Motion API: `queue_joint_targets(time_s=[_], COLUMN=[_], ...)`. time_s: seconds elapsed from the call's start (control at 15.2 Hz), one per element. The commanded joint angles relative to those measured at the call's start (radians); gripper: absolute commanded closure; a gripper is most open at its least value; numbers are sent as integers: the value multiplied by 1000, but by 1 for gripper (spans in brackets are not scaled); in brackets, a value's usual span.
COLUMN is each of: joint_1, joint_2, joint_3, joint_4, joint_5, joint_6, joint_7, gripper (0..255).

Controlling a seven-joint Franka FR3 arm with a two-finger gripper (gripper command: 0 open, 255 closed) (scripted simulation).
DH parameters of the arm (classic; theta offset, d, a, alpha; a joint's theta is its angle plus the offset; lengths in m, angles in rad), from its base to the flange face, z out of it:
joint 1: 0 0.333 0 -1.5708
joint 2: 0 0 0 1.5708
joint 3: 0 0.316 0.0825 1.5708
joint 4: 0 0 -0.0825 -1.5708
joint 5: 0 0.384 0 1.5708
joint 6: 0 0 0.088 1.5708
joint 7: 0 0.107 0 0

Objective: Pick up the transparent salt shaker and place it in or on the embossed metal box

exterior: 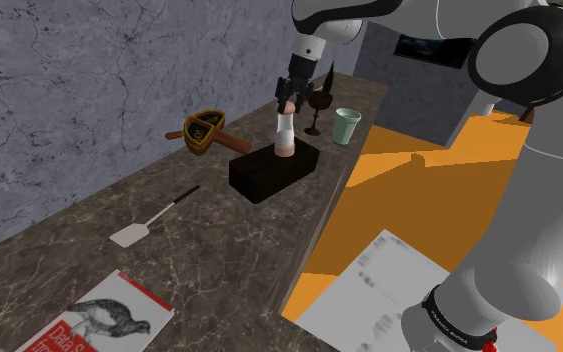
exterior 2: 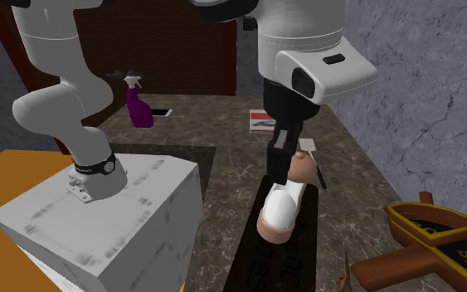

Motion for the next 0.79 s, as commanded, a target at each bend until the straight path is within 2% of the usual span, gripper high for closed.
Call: queue_joint_targets(time_s=[0.0,0.46,0.53,0.73], joint_1=[1,1,1,1], joint_2=[-2,-2,-2,-2], joint_3=[0,0,0,0], joint_4=[-13,-13,-13,-13], joint_5=[0,0,0,0], joint_6=[12,12,12,11], joint_7=[-2,-2,-2,-2], gripper=[255,255,0,0])
